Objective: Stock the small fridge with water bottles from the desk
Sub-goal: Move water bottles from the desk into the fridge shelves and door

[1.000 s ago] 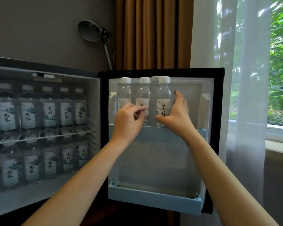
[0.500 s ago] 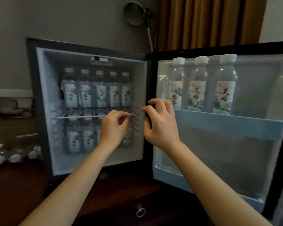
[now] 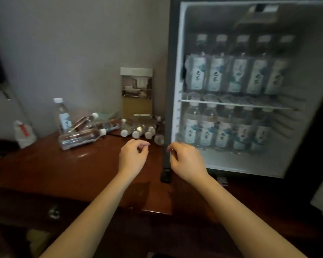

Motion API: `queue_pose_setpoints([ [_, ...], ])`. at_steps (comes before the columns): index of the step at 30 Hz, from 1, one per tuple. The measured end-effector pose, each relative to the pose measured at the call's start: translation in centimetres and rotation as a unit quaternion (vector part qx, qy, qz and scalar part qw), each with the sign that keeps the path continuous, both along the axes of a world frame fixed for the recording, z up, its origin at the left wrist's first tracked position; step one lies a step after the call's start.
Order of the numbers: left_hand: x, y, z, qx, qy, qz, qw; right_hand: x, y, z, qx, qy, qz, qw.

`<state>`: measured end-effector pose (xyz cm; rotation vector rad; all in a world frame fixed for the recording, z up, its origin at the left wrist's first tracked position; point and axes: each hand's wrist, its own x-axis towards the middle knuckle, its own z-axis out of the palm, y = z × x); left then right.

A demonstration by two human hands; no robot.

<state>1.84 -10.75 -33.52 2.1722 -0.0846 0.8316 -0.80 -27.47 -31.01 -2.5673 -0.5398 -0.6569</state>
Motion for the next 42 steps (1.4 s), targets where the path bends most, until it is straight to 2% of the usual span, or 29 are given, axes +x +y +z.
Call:
queue_pose_setpoints([
  [4, 2.0, 4.0, -2.3, -0.018, 0.039, 0.036, 0.998, 3.3, 5.4, -2.4, 0.031, 0.060, 0.027, 0.997],
  [12, 8.7, 12.6, -3.4, 0.025, 0.155, 0.126, 0.980, 11.7, 13.7, -3.9, 0.063, 0.189, 0.036, 0.979],
  [17, 12.5, 19.3, -3.2, 0.128, 0.193, 0.228, 0.946, 16.4, 18.0, -3.9, 0.154, 0.285, 0.063, 0.944],
  [21, 14.7, 24.6, -3.9, 0.261, 0.244, 0.252, 0.899, 18.0, 19.4, -5.0, 0.189, 0.308, 0.076, 0.929],
  [26, 15.5, 26.9, -4.7, 0.290, 0.225, 0.258, 0.894, 18.0, 19.9, -6.9, 0.173, 0.308, 0.073, 0.933],
  [33, 13.8, 26.2, -4.5, 0.243, 0.241, 0.225, 0.912, 16.7, 19.7, -5.5, 0.227, 0.337, 0.070, 0.911],
  [39, 8.0, 22.9, -3.4, 0.198, 0.204, 0.178, 0.942, 14.2, 19.2, -4.9, 0.228, 0.348, 0.082, 0.906],
  [40, 6.8, 22.0, -3.3, 0.167, 0.195, 0.171, 0.951, 13.7, 19.1, -4.7, 0.218, 0.348, 0.089, 0.907],
  [42, 4.6, 19.9, -3.3, 0.044, 0.184, 0.141, 0.972, 12.8, 18.9, -4.4, 0.210, 0.347, 0.106, 0.908],
])
